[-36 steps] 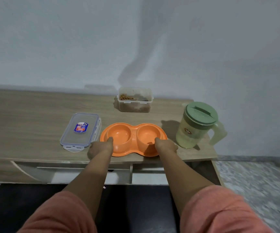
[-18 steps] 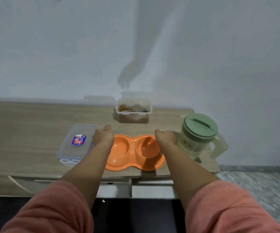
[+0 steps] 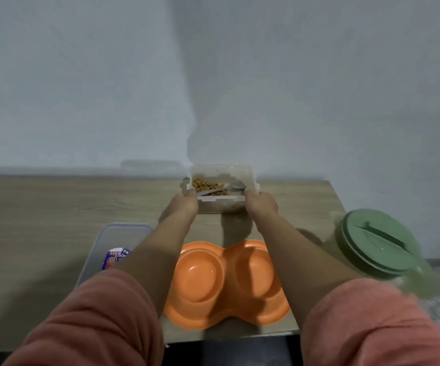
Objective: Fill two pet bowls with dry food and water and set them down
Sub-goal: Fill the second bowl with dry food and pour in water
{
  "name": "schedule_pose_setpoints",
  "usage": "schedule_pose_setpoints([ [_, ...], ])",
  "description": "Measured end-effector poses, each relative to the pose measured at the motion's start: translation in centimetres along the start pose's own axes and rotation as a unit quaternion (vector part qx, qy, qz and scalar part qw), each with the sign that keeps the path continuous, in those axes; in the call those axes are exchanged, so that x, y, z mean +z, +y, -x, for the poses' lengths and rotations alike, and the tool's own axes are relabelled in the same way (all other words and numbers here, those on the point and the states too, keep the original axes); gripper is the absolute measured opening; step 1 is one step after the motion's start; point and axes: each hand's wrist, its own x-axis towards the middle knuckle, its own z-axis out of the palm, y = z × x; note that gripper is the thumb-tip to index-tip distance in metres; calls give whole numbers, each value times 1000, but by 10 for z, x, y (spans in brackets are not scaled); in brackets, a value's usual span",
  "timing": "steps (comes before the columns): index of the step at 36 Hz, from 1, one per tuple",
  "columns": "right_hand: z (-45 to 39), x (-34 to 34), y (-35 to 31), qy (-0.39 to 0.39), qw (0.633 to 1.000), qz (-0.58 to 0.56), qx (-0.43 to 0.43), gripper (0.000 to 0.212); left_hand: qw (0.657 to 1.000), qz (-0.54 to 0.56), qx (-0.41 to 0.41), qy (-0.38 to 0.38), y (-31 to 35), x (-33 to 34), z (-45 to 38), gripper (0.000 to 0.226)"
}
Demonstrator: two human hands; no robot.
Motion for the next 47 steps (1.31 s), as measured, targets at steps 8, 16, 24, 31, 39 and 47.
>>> schedule_pose_setpoints([
  [8, -23, 14, -9, 28, 998, 39, 33, 41, 998, 15, 26, -56, -3, 14, -40, 76],
  [16, -10, 18, -18, 78, 994, 72, 20, 39, 997, 32, 50, -48, -4, 5, -32, 47],
  [24, 26, 16, -41, 98, 991, -91, 10, 35, 977, 178, 88, -82, -2, -35, -29, 46],
  [31, 75, 10, -43, 114, 982, -150, -2, 35, 937, 298, 48, -174, 0, -76, 7, 57],
  [39, 120, -1, -32, 60, 989, -125, -53, 24, 920, 348, 77, -162, -35, -102, 49, 44],
  [47, 169, -18, -39, 158, 939, 122, -281, 37, 931, 325, 95, -136, -72, -103, 101, 50],
])
